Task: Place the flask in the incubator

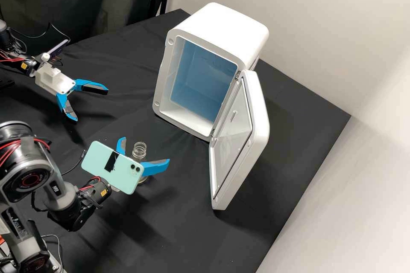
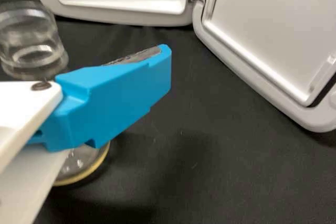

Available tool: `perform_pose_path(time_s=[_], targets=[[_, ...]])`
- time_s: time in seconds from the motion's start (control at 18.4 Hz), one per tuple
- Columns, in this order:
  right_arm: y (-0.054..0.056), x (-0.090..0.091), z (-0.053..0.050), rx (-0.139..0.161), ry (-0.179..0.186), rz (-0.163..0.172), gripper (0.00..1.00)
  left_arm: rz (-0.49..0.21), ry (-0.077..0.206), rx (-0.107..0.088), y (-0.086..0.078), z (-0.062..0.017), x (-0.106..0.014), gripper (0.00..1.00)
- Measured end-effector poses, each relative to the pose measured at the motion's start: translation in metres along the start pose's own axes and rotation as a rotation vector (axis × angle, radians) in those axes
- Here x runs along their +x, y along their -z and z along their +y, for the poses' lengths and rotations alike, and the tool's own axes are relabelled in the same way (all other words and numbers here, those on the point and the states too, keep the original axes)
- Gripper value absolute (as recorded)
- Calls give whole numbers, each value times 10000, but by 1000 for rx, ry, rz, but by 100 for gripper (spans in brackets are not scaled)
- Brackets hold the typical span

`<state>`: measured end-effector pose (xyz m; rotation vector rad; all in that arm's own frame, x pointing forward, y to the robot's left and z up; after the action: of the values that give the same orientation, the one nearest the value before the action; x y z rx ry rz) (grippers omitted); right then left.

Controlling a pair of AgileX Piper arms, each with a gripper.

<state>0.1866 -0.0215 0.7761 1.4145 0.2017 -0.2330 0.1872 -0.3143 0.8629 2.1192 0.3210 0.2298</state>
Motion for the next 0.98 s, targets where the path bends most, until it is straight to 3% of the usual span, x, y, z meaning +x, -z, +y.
perform_pose_path(time_s=[0.27,0.49,0.71,0.98], targets=[[-90,65,-169,41,90,-50,100,0,0,0,0,0,0,100],[-118,106,-252,70,97,-114,100,0,0,0,0,0,0,100],[-133,132,-327,69,105,-166,100,-1,-2,2,-2,5,-2,100],[-147,140,-359,73,107,-195,100,-2,-15,10,-10,37,-11,100]])
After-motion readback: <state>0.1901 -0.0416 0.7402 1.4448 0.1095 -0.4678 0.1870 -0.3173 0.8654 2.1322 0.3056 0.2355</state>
